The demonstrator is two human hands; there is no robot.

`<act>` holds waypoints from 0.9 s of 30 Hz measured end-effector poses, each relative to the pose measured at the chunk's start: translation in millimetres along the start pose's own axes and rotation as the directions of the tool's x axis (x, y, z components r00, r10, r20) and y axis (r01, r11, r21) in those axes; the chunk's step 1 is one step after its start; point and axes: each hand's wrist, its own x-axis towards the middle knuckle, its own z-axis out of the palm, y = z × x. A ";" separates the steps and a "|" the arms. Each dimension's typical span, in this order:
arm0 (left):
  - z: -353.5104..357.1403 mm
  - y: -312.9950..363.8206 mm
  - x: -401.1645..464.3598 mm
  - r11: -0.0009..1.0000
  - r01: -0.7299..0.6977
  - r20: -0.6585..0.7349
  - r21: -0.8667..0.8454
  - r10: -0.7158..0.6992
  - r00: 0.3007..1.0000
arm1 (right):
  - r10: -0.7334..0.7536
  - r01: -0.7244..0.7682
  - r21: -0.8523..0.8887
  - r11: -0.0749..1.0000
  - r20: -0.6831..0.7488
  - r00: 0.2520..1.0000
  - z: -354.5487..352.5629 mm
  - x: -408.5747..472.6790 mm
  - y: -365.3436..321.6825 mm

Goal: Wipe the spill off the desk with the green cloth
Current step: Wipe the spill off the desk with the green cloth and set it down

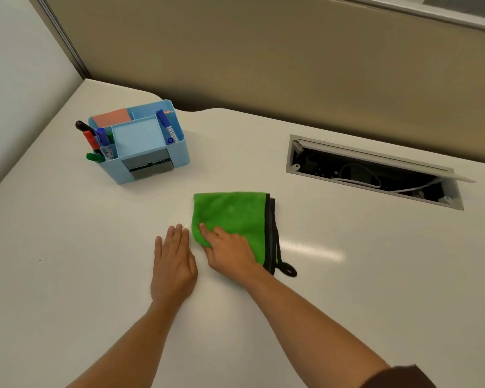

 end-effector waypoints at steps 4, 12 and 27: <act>1.6 -1.2 0.1 1.000 -0.003 -0.005 0.005 0.003 1.000 | 0.109 -0.109 0.014 0.994 -0.004 0.994 -11.2 30.5 17.6; 5.0 -2.4 -0.4 1.000 0.016 0.008 0.019 -0.016 1.000 | 0.447 -0.422 0.189 0.887 -0.112 0.888 -34.8 49.7 73.9; -1.2 0.0 -2.6 1.000 0.001 -0.017 -0.015 -0.001 1.000 | 0.155 -0.156 0.036 0.987 0.031 0.987 -23.9 15.9 49.9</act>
